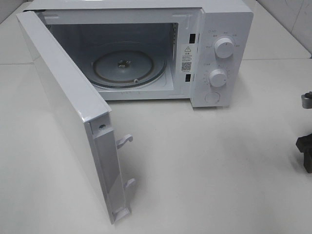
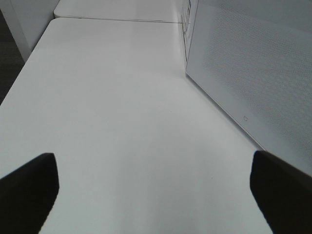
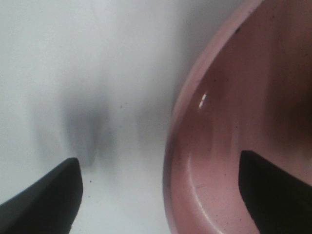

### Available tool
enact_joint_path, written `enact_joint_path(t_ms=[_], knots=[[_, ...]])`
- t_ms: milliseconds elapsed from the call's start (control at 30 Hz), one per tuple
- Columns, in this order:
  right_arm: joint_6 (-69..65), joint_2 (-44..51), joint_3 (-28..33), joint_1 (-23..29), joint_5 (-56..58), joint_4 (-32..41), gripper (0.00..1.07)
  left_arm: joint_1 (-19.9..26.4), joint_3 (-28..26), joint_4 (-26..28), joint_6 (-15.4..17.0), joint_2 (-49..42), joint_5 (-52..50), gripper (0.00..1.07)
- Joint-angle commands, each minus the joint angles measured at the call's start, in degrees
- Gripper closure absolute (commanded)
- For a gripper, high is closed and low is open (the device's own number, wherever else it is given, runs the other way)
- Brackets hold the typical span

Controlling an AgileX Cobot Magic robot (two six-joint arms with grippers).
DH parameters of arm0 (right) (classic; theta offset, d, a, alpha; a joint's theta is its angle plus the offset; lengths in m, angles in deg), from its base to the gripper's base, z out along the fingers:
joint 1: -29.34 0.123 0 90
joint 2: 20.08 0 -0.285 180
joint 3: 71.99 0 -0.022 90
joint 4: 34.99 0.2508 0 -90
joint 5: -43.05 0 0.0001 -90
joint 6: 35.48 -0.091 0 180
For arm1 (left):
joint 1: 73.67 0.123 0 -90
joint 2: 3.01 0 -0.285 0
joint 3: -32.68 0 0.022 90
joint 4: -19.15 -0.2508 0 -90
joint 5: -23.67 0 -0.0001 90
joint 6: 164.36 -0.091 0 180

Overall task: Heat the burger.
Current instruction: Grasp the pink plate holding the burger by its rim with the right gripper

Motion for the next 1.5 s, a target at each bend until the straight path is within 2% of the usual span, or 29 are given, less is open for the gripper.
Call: enact_joint_path(t_ms=[33,467,533,567,600,633,667,700,767,800,833,867,900,933,1500], knots=[[1.09,-0.69,-0.29,-0.57,-0.29,0.29,0.23,-0.11,0.29,0.0,0.06,-0.23,-0.86,0.04],[4.13,-4.07,-1.03,-1.78,-1.32,3.55,0.27,-0.11,0.29,0.0,0.06,-0.23,-0.86,0.04],[4.93,-4.07,-1.6,-1.78,-0.29,3.27,0.29,-0.11,0.29,0.0,0.06,-0.23,-0.86,0.04],[6.13,-4.07,-2.12,-1.78,0.92,3.38,0.35,-0.11,0.29,0.0,0.06,-0.23,-0.86,0.04],[6.13,-4.07,-2.12,-1.78,0.92,3.38,0.35,-0.11,0.29,0.0,0.06,-0.23,-0.86,0.04],[6.65,-4.07,-2.64,-1.78,1.95,3.38,0.39,-0.11,0.29,0.0,0.06,-0.23,-0.86,0.04],[6.65,-4.07,-2.81,-1.78,2.23,3.44,0.48,-0.11,0.29,0.0,0.06,-0.23,-0.86,0.04],[6.65,-4.07,-2.81,-1.78,2.23,3.44,0.48,-0.11,0.29,0.0,0.06,-0.23,-0.86,0.04],[6.65,-4.07,-3.44,-1.78,3.09,3.9,0.68,-0.11,0.29,0.0,0.06,-0.23,-0.86,0.04],[6.65,-4.07,-3.44,-1.78,3.09,3.9,0.68,-0.11,0.29,0.0,0.06,-0.23,-0.86,0.04],[6.65,-4.07,-3.61,-1.78,3.38,4.53,0.86,-0.11,0.29,0.0,0.06,-0.23,-0.86,0.04],[6.65,-4.07,-3.61,-1.78,3.32,4.93,0.95,-0.11,0.29,0.0,0.06,-0.23,-0.86,0.04],[6.65,-4.07,-3.61,-1.78,3.32,4.93,0.95,-0.11,0.29,0.0,0.06,-0.23,-0.86,0.04],[6.65,-4.07,-3.61,-1.78,3.61,6.02,1.07,-0.11,0.29,0.0,0.06,-0.23,-0.86,0.04],[3.38,-4.07,-3.61,-1.78,3.9,7.68,1.07,-0.11,0.29,0.0,0.06,-0.23,-0.86,0.04]])
